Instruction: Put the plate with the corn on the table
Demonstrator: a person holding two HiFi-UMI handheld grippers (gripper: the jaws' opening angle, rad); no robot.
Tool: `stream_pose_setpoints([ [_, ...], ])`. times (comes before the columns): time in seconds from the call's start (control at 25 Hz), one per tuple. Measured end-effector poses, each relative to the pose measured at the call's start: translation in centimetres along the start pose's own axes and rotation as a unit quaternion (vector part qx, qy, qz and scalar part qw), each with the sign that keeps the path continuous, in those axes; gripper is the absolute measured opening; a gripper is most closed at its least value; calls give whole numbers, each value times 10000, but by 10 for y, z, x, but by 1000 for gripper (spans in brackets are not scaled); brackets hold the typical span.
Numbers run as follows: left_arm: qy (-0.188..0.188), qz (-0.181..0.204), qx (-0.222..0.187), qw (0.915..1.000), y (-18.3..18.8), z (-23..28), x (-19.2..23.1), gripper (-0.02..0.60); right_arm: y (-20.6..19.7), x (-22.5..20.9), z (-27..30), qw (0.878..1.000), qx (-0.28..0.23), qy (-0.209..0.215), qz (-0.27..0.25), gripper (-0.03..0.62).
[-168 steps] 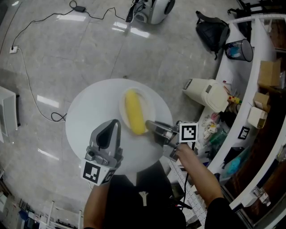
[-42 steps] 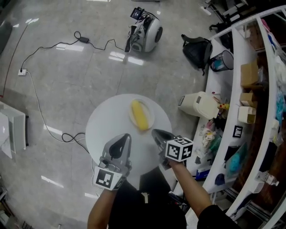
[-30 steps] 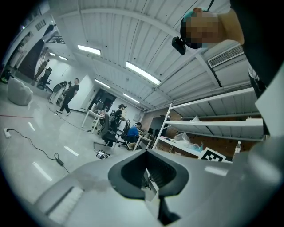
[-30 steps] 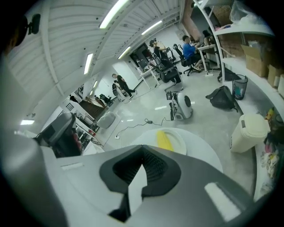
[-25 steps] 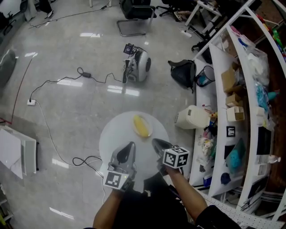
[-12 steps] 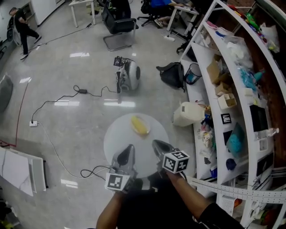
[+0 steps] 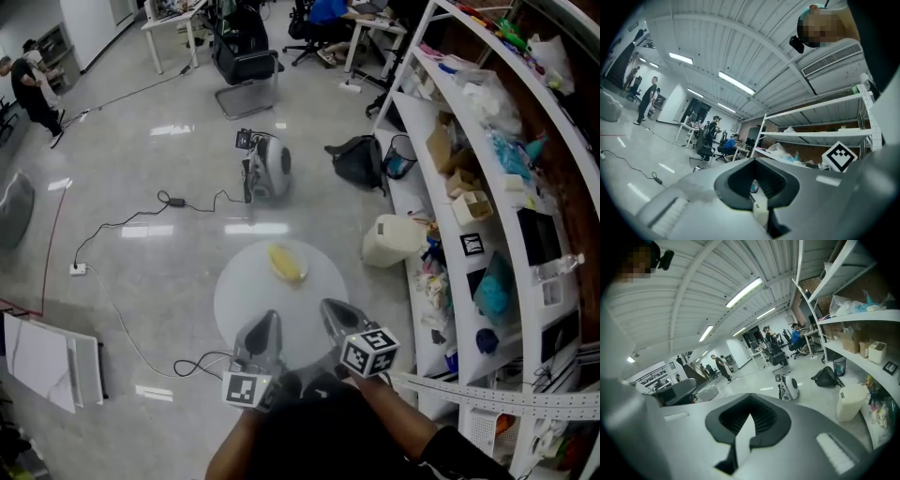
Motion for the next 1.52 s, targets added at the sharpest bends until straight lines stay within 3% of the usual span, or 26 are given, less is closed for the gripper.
stream_pose_setpoints([
  [0.56,189,191,-21,9996,-8,-38,-71,5,-24,4,-84,9991,-192,376,-71,9],
  [1.36,190,280,-302,9990,-2,-51,-89,5,-24,18,-108,9958,-334,788,-338,8],
  [1.52,228,217,-167,9994,-5,-49,-86,5,-21,20,-106,9952,-382,840,-337,8],
])
Point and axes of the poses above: the fingertips, and each gripper's own axes: z forward along the fingers, x to its left, y out of its top, the point moved 4 cm from there along -z, backward along the fingers, and after that the axes turned 7 degrees about z, right-handed, at the moved point
